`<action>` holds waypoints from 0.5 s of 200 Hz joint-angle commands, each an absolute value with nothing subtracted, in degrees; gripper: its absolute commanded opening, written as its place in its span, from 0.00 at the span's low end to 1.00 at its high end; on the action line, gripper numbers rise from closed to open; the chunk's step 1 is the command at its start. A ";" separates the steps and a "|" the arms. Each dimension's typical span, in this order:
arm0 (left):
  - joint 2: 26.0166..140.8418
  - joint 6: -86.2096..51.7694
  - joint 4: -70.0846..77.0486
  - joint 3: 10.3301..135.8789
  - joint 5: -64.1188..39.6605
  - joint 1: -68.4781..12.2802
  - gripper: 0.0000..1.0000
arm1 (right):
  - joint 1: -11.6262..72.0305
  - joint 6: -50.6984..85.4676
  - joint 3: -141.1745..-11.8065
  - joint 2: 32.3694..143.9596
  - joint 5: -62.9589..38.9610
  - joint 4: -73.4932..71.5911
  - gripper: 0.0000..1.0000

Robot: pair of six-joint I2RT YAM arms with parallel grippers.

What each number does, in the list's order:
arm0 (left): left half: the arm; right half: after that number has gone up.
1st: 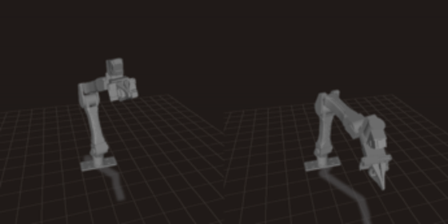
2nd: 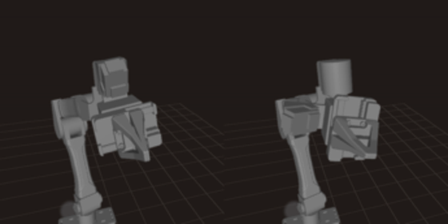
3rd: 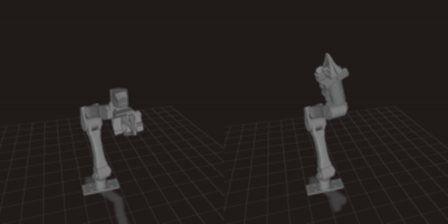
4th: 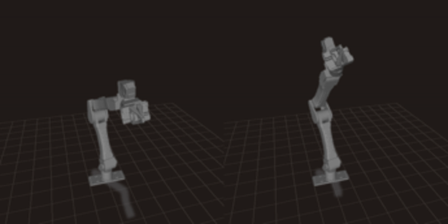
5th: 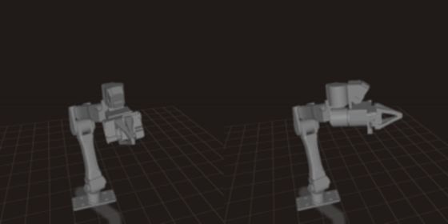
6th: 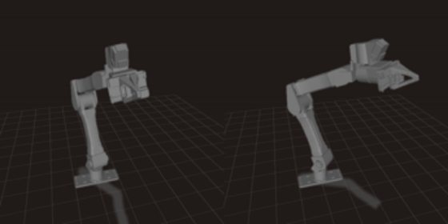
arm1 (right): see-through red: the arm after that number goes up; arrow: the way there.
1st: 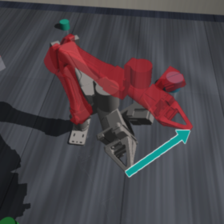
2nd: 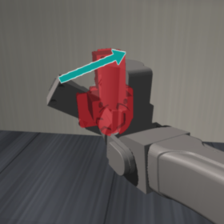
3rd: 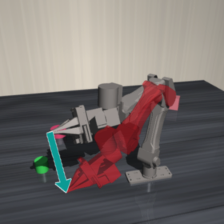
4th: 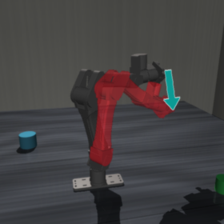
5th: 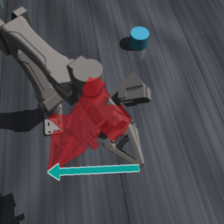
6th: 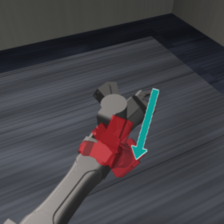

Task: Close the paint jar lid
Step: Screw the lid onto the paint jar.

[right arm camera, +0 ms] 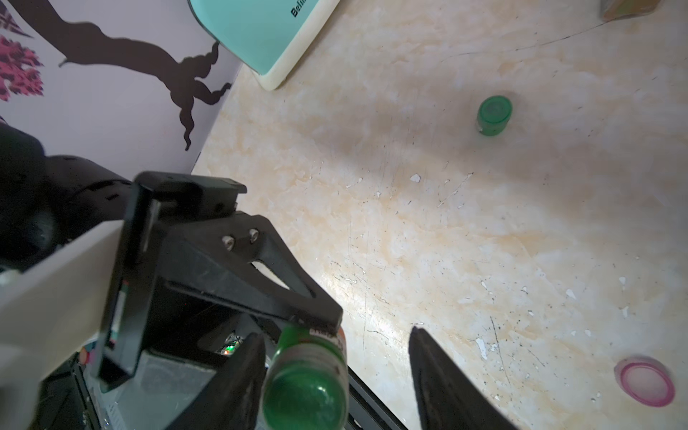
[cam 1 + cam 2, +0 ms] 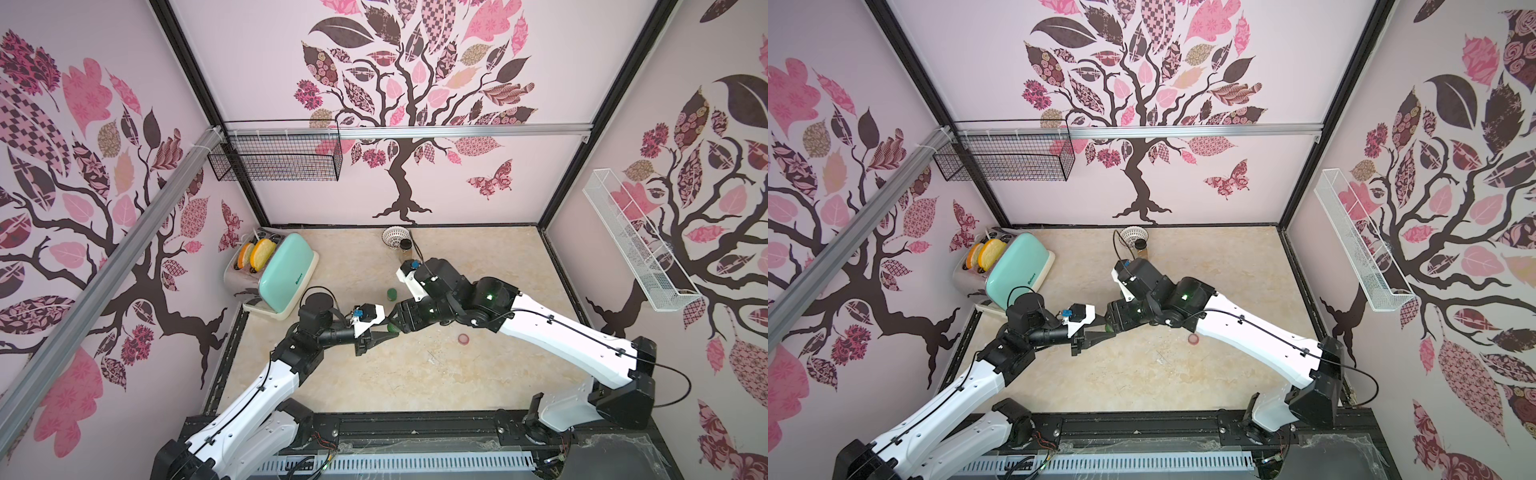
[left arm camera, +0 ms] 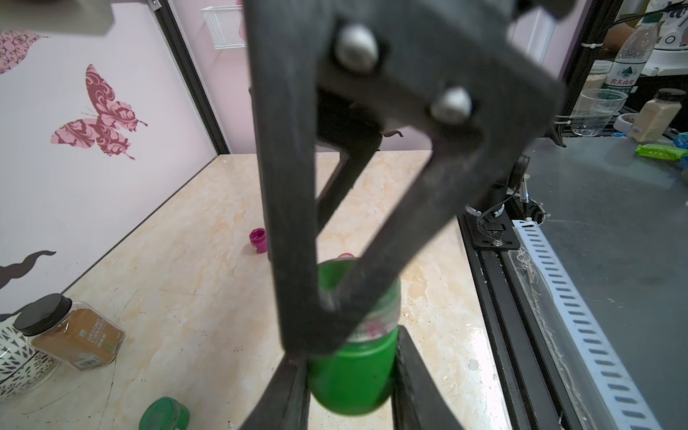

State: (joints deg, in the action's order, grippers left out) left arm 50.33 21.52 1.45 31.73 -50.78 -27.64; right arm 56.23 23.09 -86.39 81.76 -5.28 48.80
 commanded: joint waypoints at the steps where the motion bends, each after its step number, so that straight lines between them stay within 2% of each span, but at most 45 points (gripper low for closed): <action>1: 50.08 22.31 3.16 33.00 -52.22 -27.79 0.18 | 54.45 17.02 -87.54 76.92 -4.10 47.03 0.70; 29: 50.56 22.27 2.74 33.31 -53.12 -27.79 0.18 | 52.62 8.14 -83.63 72.67 -7.20 42.94 0.77; 82: 51.59 22.17 2.19 33.75 -55.54 -27.85 0.18 | 52.38 -18.69 -78.74 69.11 -21.03 43.56 0.77; 100: 51.64 22.10 2.17 33.87 -55.89 -27.85 0.18 | 52.43 -25.00 -76.98 68.66 -22.66 43.19 0.76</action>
State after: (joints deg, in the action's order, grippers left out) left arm 51.48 21.52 1.61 32.12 -54.00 -27.68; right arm 52.47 -10.63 -78.30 69.97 -16.36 43.33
